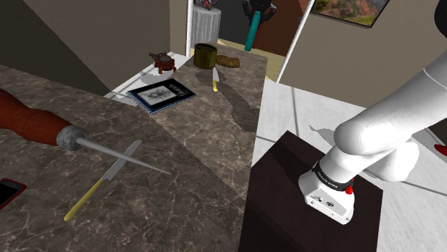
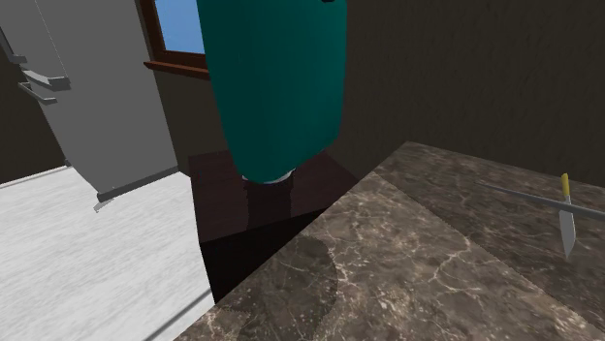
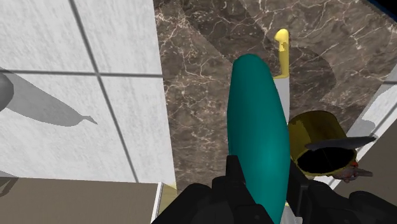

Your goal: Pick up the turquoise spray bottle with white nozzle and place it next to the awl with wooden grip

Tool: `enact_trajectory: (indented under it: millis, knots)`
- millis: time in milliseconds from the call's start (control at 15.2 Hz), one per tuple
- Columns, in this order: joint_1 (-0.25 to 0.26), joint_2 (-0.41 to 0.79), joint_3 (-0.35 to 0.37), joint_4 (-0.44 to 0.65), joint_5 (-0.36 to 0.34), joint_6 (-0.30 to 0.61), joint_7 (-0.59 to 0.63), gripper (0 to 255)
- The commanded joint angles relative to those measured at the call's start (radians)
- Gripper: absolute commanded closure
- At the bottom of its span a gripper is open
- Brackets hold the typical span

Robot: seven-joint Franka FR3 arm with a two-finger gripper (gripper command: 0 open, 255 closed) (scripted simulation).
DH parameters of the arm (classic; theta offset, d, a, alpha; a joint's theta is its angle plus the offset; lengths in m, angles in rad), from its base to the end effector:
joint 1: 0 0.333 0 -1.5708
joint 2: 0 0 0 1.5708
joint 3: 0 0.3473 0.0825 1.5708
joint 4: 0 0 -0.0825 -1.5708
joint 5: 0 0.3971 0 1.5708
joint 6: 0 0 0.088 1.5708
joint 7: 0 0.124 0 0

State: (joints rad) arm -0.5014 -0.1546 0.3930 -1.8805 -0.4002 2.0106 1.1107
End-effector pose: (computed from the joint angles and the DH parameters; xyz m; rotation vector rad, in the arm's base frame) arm 0.5517 -0.0750 0.6153 2.4026 -1.4605 0.6397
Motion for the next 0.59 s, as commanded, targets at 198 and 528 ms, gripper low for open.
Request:
enact_trajectory:
  millis: [198, 528]
  knots:
    - [0.044, -0.013, 0.068, -0.031, -0.012, -0.027, 0.115, 255]
    - [0.090, 0.009, 0.149, -0.025, -0.035, -0.070, 0.242, 255]
